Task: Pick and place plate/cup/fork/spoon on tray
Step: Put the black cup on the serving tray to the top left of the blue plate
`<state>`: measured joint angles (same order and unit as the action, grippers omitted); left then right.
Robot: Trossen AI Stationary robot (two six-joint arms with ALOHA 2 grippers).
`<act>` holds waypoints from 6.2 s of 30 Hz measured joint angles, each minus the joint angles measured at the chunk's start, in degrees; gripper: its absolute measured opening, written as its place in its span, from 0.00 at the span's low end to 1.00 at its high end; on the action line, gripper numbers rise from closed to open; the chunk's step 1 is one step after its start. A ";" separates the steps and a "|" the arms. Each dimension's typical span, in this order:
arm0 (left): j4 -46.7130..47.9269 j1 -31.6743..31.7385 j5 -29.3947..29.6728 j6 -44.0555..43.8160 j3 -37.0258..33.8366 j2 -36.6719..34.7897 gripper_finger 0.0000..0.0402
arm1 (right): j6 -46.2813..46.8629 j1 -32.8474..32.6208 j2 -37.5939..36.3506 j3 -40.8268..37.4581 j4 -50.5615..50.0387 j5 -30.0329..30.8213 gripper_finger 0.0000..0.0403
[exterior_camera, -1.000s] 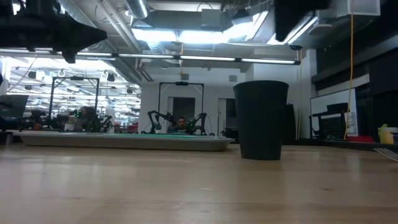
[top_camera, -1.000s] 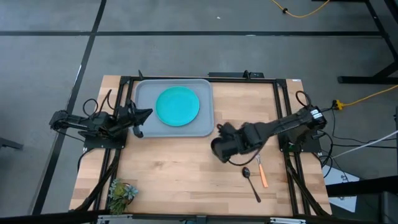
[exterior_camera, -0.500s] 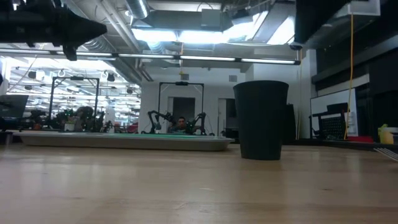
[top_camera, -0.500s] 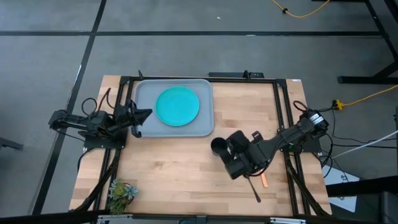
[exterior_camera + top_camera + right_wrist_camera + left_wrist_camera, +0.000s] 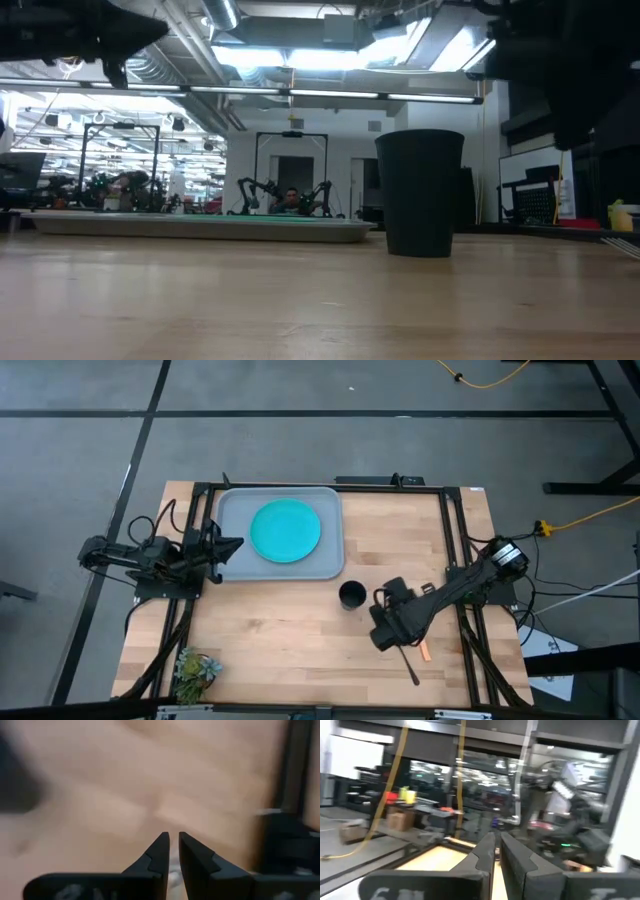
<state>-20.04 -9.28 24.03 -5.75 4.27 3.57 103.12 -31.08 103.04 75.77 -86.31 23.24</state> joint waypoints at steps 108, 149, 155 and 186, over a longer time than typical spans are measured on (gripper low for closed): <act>9.12 -0.02 -3.72 3.26 20.76 40.79 0.05 | -44.38 11.95 11.26 -10.43 85.74 -3.95 0.11; 10.59 0.00 -2.29 3.45 20.76 40.80 0.05 | -45.62 14.64 11.28 -10.43 95.98 7.83 0.11; 10.50 0.00 -2.22 3.43 20.76 40.80 0.05 | -54.25 16.09 10.51 -10.43 96.53 9.72 0.11; 1.78 1.46 2.16 15.28 20.76 40.92 0.05 | -81.85 20.29 -14.05 -10.43 45.74 12.73 0.11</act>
<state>-18.26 -7.82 26.19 9.52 25.04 44.49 21.28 -10.79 88.99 65.34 -40.57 35.98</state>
